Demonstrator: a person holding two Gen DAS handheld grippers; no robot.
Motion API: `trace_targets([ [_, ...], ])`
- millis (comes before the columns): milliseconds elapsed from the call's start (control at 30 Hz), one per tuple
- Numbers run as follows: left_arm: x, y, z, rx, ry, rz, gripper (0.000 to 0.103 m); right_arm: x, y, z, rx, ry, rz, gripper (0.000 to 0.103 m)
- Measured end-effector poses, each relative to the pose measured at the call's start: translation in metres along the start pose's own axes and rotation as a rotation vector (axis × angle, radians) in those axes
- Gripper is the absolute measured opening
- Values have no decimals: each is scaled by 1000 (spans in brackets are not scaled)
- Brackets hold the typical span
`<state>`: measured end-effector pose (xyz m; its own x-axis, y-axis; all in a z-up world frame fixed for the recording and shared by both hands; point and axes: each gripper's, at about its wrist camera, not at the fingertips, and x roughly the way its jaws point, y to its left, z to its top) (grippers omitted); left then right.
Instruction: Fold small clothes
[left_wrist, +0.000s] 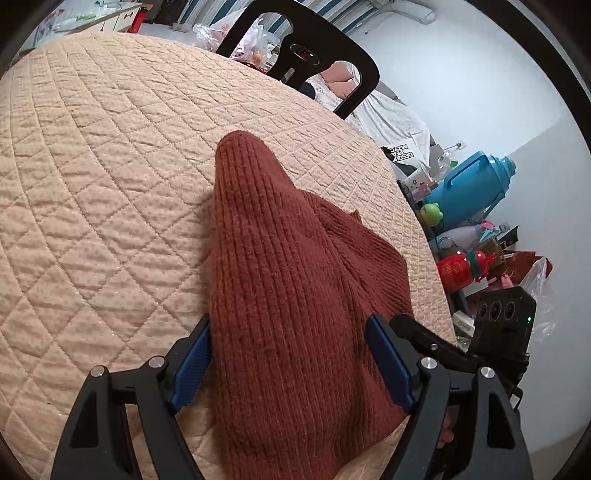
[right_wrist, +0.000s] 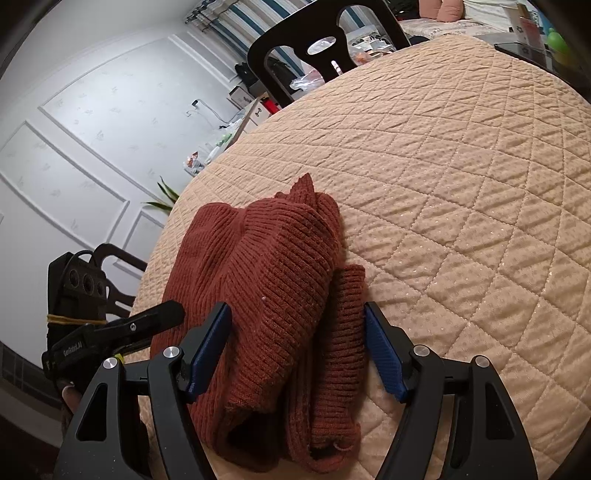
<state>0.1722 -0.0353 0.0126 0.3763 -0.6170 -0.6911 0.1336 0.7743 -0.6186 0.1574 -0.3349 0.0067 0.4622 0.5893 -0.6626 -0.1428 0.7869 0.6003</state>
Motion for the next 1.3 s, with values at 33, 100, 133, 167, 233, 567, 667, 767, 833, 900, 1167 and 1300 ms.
trace_targets([
  [33,-1,1,0,-6,-1,-6,81,2,1,2,-4,1,-5,64],
  [100,-3,4,0,-16,0,-13,77,4,-2,2,14,9,13,55],
  [133,-4,6,-1,-19,-2,-10,75,3,-3,1,18,6,17,54],
  [167,-5,8,-1,-23,-4,-4,71,3,-4,1,20,6,20,54],
  [233,-5,9,-2,-27,-7,1,69,2,-4,1,17,8,23,53],
  [567,-3,12,-1,-38,-5,6,46,2,-2,-1,16,4,30,43],
  [667,-4,12,-1,-41,-8,5,41,2,-2,-1,12,0,26,41],
  [767,-5,10,-1,-43,-10,4,39,0,1,-2,5,-10,15,39],
  [833,-6,9,0,-41,-12,3,38,-1,3,-3,-7,-18,5,38],
  [900,-8,7,0,-37,-17,2,37,-2,6,-3,-15,-24,-2,37],
  [1167,-23,1,-1,-10,-47,-32,36,-9,16,0,-16,-60,18,35],
  [1300,-34,4,-1,-11,-62,-35,36,-10,28,-1,-33,-68,25,34],
])
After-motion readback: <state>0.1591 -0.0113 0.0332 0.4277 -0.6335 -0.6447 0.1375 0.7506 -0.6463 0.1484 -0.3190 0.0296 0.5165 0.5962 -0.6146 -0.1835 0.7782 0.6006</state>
